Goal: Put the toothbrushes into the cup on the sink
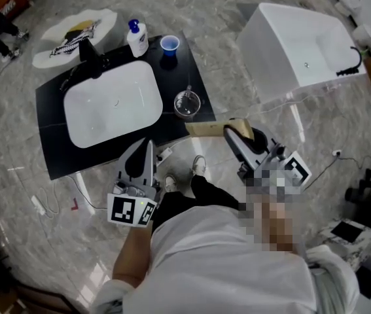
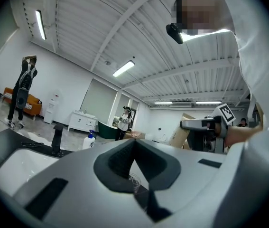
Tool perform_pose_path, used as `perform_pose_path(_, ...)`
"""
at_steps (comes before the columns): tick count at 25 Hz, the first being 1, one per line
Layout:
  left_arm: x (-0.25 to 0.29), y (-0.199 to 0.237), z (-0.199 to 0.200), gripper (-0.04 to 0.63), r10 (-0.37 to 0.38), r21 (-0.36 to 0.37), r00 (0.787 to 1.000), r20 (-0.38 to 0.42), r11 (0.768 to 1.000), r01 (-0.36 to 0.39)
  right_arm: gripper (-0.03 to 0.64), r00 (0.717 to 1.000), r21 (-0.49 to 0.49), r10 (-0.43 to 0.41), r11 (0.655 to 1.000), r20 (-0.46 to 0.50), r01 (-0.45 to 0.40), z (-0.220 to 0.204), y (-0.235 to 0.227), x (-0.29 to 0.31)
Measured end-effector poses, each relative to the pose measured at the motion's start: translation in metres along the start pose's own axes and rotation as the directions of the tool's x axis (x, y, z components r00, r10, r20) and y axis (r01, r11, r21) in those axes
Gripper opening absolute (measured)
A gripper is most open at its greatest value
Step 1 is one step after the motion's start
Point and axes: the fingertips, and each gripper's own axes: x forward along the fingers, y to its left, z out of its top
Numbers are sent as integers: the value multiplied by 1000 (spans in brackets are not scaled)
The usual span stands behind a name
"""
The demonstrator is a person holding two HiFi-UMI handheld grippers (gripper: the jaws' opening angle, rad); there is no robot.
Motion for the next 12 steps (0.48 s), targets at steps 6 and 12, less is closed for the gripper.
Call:
perform_pose_path(6,5,9,-13,3,36,-5,999,-34,999,-36,83,999,15,29,999,-19,-29,-11,-22,17)
perform_pose_path(12,14,11,-27,3,57,-36,997,-52,998,-59,84,999,34,29,999,-20,-29,-20,-50,32)
